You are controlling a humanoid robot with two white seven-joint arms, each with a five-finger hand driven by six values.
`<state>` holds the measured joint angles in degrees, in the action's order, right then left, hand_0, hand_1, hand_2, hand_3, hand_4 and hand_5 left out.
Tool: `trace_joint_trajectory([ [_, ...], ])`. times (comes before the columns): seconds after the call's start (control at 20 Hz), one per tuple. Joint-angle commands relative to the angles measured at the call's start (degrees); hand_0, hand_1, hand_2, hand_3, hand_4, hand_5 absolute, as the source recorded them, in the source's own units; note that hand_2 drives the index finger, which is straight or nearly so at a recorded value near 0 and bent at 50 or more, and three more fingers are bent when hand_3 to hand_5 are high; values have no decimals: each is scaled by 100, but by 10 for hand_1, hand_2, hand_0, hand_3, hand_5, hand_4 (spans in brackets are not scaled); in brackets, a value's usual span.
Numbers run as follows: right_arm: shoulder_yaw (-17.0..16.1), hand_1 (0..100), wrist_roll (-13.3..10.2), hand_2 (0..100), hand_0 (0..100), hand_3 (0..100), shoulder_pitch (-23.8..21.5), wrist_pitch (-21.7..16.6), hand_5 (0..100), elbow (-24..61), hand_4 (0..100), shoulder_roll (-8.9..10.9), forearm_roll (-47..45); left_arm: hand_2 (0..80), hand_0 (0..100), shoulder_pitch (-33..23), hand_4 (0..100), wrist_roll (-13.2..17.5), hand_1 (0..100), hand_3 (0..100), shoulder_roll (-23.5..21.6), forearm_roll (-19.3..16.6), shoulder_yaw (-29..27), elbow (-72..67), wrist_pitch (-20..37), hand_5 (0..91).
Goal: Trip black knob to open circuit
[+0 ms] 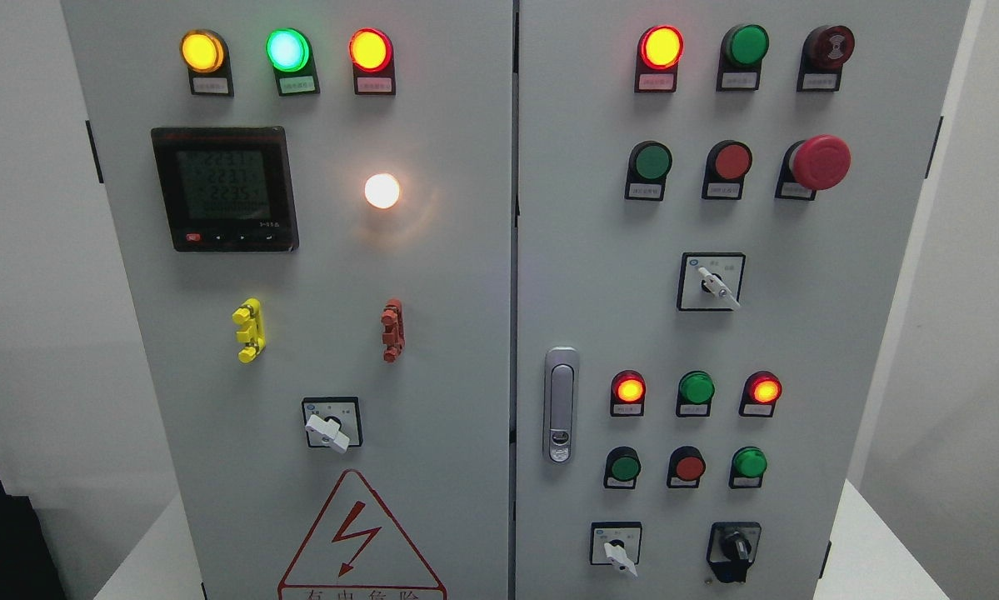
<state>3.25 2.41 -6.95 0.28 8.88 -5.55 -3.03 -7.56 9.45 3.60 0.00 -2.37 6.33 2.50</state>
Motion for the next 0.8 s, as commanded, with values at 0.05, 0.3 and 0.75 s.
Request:
trace_joint_trajectory([
  [0.05, -43, 19, -4, 0, 0, 0, 1, -19, 0, 201, 0, -61, -13, 0, 120, 0, 0, -4, 389, 0, 0, -132, 0, 0, -21, 0],
  [0.3, -43, 14, -13, 0, 0, 0, -25, -212, 0, 412, 0, -122, -4, 0, 120, 0, 0, -4, 389, 0, 0, -132, 0, 0, -30, 0],
  [0.75, -17, 11, -100, 0, 0, 0, -105, -862, 0, 1053, 0, -131, 5, 0, 120, 0, 0, -4, 389, 0, 0, -132, 0, 0, -21, 0],
])
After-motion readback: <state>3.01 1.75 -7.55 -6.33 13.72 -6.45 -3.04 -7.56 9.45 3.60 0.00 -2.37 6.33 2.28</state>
